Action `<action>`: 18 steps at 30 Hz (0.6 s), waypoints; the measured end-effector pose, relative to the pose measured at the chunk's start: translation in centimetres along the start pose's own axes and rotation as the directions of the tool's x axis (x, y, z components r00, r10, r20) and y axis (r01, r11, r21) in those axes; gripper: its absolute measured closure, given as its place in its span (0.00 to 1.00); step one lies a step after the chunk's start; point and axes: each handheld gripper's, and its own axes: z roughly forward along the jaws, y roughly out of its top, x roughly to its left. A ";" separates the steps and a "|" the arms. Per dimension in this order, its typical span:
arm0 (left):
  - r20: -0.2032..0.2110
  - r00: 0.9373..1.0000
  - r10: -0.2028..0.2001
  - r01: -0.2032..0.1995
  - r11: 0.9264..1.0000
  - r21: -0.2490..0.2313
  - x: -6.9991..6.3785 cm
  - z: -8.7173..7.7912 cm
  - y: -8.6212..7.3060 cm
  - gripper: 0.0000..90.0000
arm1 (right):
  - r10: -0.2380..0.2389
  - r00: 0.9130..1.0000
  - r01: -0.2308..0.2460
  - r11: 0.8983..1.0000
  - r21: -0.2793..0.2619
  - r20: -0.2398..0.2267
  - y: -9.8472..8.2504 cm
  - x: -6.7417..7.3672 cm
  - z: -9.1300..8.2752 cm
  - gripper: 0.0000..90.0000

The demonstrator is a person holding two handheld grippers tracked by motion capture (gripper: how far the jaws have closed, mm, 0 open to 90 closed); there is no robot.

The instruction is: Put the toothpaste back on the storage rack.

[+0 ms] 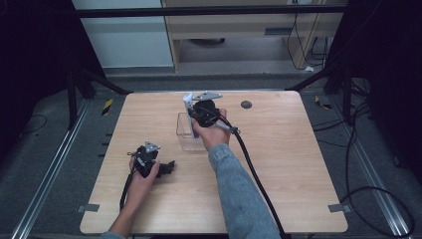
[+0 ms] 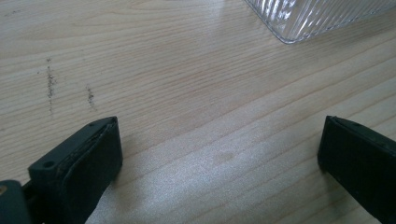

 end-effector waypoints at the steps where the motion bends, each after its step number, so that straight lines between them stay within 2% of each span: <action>1: 0.000 1.000 0.000 0.000 1.000 0.000 0.0 0.0 0.0 0.00 | 0.001 1.000 -0.001 1.000 0.001 0.000 0.0 0.0 0.0 0.90; 18: 0.000 1.000 -0.001 0.001 1.000 0.000 0.0 0.0 0.0 0.00 | -0.002 1.000 0.002 1.000 0.018 0.000 -0.3 0.1 0.5 0.90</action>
